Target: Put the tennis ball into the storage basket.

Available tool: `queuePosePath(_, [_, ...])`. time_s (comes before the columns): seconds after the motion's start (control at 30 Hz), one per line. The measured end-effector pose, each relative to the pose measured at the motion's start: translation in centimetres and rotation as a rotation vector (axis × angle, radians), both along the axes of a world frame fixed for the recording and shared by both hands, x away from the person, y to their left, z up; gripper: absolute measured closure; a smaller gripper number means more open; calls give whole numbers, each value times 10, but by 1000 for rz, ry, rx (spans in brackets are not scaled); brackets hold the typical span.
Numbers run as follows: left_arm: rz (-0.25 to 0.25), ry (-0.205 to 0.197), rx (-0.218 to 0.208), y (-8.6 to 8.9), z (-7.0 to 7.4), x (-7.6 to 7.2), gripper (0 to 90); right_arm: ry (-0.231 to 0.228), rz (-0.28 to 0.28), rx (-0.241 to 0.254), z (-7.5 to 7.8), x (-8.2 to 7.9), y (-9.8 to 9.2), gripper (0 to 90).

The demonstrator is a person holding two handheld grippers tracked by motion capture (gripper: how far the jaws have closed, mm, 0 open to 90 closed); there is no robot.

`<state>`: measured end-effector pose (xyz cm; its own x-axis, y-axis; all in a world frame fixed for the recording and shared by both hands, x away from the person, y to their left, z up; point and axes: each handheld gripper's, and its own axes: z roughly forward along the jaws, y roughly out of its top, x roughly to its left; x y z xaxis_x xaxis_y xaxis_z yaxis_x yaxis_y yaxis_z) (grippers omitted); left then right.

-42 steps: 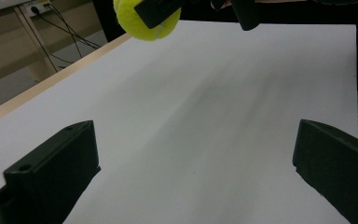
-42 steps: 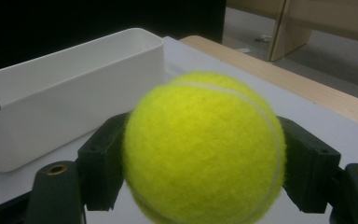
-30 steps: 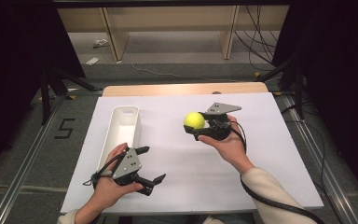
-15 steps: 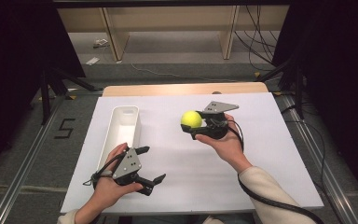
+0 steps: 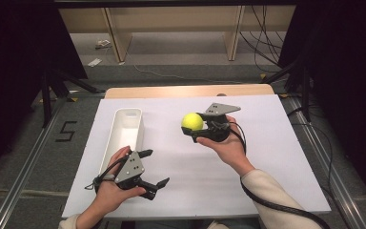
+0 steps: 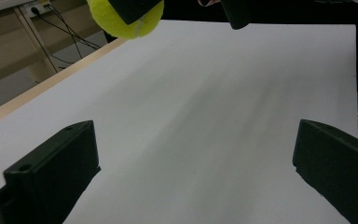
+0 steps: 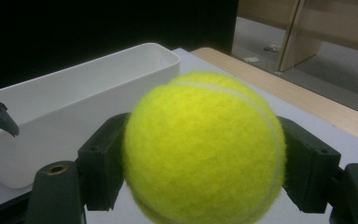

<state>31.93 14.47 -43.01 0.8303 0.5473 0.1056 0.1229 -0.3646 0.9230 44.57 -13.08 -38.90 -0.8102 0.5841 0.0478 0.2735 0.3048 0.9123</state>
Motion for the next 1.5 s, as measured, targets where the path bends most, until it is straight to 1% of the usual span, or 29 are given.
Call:
queuePosePath(0.3, [0,0,-1,0,0,0,0,-3,8,1,1,0,4,267])
queuePosePath(0.33, [-12,11,-9,-1,0,0,0,-4,9,0,1,0,5,267])
queuePosePath(0.47, [-12,11,-9,-1,0,-1,0,-5,11,2,1,0,6,267])
queuePosePath(1.5, [7,-5,-1,0,1,0,0,-8,38,-1,3,0,22,267])
